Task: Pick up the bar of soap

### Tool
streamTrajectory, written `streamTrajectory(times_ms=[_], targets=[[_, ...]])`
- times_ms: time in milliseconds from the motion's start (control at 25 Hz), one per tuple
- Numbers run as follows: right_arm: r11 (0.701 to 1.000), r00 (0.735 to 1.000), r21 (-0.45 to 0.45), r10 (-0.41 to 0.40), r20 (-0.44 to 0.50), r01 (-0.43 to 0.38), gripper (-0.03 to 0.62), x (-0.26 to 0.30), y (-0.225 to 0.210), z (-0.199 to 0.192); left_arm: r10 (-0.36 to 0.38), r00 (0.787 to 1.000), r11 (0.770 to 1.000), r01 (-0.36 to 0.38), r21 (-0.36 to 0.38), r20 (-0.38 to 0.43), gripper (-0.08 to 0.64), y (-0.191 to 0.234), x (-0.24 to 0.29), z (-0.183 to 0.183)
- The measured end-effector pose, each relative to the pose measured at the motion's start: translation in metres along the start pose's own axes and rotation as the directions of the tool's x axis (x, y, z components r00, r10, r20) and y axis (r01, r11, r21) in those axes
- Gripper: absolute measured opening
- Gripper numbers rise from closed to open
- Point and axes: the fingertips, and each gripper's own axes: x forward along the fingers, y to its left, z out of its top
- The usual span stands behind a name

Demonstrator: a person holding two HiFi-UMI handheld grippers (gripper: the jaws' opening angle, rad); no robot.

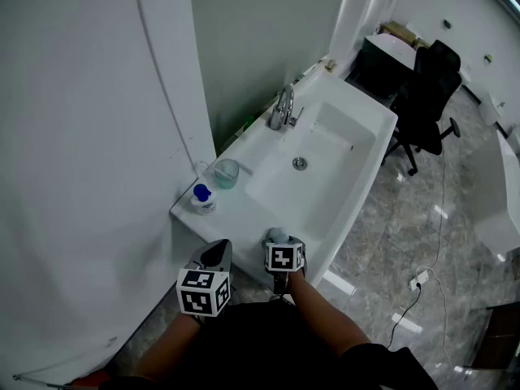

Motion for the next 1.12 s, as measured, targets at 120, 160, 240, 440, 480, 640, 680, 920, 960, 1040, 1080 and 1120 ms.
streamTrajectory(times_ms=[120, 160, 240, 440, 480, 640, 680, 920, 960, 1040, 1080, 1120], targets=[[1.0, 0.999, 0.015, 0.008, 0.032, -0.009, 0.267, -0.005, -0.001, -0.001, -0.003, 1.0, 1.0, 0.003, 0.007, 0.006, 0.009, -0.003, -0.002, 0.0], [1.0, 0.999, 0.019, 0.014, 0.045, -0.015, 0.265, -0.007, -0.002, -0.001, -0.003, 1.0, 1.0, 0.003, 0.009, 0.008, 0.009, -0.004, -0.002, 0.0], [0.999, 0.997, 0.025, 0.03, 0.074, -0.031, 0.264, -0.013, -0.001, -0.001, -0.005, 1.0, 1.0, 0.004, 0.007, 0.007, 0.009, -0.005, -0.003, -0.001], [0.999, 0.985, 0.013, 0.048, 0.164, -0.05, 0.264, -0.039, 0.001, 0.013, -0.026, 1.0, 1.0, 0.026, 0.01, 0.0, 0.009, -0.014, -0.002, -0.004], [0.998, 0.982, 0.009, 0.055, 0.182, -0.058, 0.264, -0.045, 0.002, 0.016, -0.03, 1.0, 0.999, 0.03, 0.013, -0.001, 0.009, -0.016, -0.001, -0.004], [0.997, 0.961, -0.01, 0.078, 0.264, -0.078, 0.262, -0.069, 0.006, 0.029, -0.05, 0.999, 0.999, 0.05, 0.02, -0.007, 0.009, -0.023, 0.002, -0.005], [0.997, 0.955, -0.012, 0.081, 0.286, -0.081, 0.262, -0.076, 0.006, 0.033, -0.055, 0.998, 0.998, 0.055, 0.022, -0.009, 0.009, -0.025, 0.003, -0.005], [0.995, 0.913, -0.009, 0.098, 0.395, -0.103, 0.262, -0.117, 0.005, 0.052, -0.099, 0.995, 0.995, 0.1, 0.029, -0.025, 0.009, -0.042, 0.008, -0.008], [0.995, 0.907, -0.009, 0.099, 0.409, -0.104, 0.262, -0.124, 0.005, 0.054, -0.108, 0.994, 0.994, 0.109, 0.032, -0.028, 0.009, -0.046, 0.009, -0.009], [0.994, 0.892, -0.012, 0.103, 0.44, -0.109, 0.262, -0.138, 0.004, 0.058, -0.126, 0.992, 0.991, 0.127, 0.036, -0.031, 0.009, -0.053, 0.011, -0.009], [0.994, 0.881, -0.016, 0.107, 0.461, -0.112, 0.262, -0.146, 0.004, 0.061, -0.134, 0.99, 0.99, 0.135, 0.038, -0.031, 0.009, -0.057, 0.013, -0.009], [0.993, 0.867, -0.024, 0.112, 0.486, -0.115, 0.262, -0.156, 0.004, 0.064, -0.141, 0.989, 0.989, 0.142, 0.04, -0.032, 0.009, -0.06, 0.014, -0.009]])
